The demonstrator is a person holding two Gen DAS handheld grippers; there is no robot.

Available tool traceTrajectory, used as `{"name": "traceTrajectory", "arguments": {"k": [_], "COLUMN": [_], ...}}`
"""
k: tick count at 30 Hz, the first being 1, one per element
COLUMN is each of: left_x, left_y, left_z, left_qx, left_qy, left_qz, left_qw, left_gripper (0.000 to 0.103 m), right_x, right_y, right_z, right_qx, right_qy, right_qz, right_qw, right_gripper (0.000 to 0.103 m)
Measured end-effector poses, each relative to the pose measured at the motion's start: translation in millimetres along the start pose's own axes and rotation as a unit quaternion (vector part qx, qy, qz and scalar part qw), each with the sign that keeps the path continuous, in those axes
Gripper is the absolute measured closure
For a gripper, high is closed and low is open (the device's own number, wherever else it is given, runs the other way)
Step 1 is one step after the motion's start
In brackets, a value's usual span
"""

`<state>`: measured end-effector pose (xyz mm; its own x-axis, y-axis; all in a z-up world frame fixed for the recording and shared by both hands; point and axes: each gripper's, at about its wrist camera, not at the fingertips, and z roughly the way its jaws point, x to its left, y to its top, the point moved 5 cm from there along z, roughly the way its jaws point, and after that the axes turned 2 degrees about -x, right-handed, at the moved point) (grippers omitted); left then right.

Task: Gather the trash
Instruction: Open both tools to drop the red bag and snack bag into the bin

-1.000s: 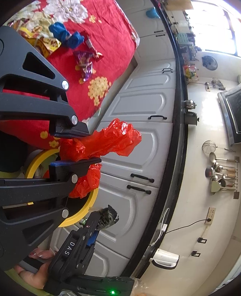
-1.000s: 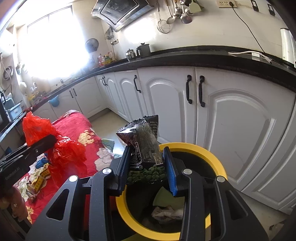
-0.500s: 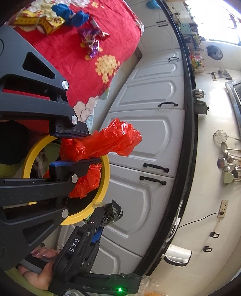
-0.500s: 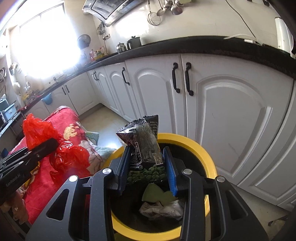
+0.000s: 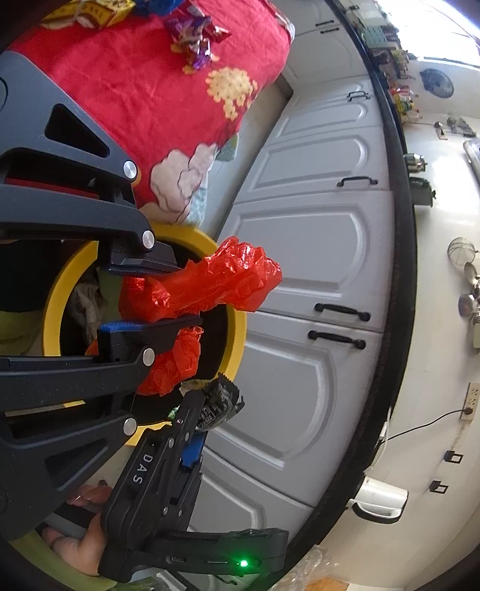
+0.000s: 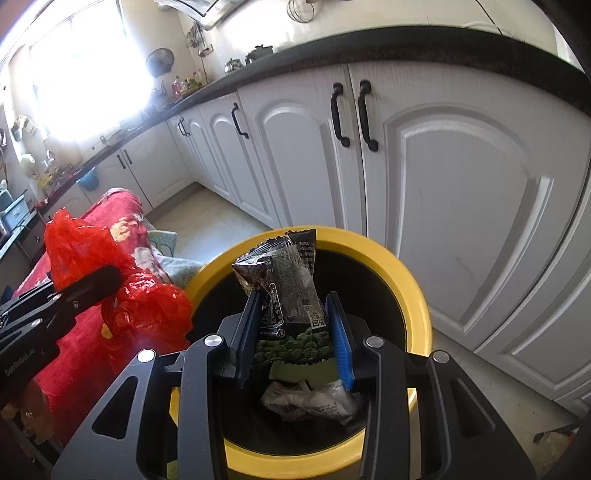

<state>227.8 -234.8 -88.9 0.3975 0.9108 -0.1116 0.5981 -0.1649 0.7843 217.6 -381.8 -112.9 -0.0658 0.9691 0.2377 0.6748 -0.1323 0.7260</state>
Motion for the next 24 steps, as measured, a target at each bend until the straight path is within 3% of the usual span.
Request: {"name": "traceTrajectory", "arguments": {"k": [13,24], "left_x": [-4.8,-1.0], "left_y": [-18.7,-22.9], "left_z": [28.5,33.3], "left_qx": [0.039,0.046], "left_qy": [-0.013,-0.009], "left_qz": [0.002,-0.001], "left_qw": [0.9992,0.9989], "left_gripper": [0.089,0.082], "right_x": [-14.8,-19.2], "right_y": [-9.4,-8.0], "right_z": [11.8,11.4], "right_qx": [0.016,0.011], "right_qy": [-0.006,-0.014], "right_qz": [0.022,0.029], "right_qw": [1.0,0.999], "right_gripper": [0.062,0.055]}}
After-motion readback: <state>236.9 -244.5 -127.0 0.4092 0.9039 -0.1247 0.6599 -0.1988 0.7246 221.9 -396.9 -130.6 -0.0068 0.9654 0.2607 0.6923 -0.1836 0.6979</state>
